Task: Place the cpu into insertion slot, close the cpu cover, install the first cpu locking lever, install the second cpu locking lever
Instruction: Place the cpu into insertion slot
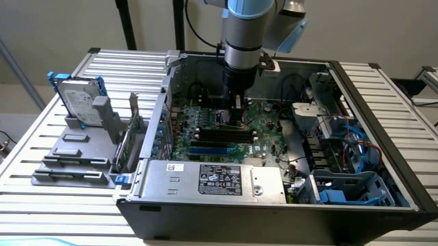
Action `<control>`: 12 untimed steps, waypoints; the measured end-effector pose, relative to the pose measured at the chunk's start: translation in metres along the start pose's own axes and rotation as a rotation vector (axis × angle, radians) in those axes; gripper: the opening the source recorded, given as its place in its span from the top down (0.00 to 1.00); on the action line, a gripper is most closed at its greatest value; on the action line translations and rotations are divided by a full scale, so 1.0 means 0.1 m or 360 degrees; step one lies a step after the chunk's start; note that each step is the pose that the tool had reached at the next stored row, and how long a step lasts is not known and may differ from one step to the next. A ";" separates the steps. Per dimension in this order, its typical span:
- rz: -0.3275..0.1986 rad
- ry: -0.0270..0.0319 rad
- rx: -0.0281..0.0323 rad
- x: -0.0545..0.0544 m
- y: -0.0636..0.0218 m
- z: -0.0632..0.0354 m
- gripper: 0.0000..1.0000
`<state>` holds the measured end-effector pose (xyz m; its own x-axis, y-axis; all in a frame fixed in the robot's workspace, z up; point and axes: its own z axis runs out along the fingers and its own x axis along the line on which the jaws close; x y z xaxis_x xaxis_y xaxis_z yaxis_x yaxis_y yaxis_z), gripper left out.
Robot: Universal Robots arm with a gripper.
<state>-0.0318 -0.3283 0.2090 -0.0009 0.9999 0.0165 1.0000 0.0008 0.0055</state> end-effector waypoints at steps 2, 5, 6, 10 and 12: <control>0.0000 -0.00001 0.00001 0.01 0.000 0.016 0.46; 0.0001 -0.00001 0.00000 0.03 0.000 0.035 0.46; 0.0002 0.00000 0.00000 0.03 0.000 0.041 0.46; 0.0004 -0.00005 0.00001 0.04 0.000 0.064 0.46; 0.0009 -0.00014 -0.00002 0.04 0.000 0.075 0.46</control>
<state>-0.0318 -0.3237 0.2015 0.0045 0.9999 0.0157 1.0000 -0.0046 0.0055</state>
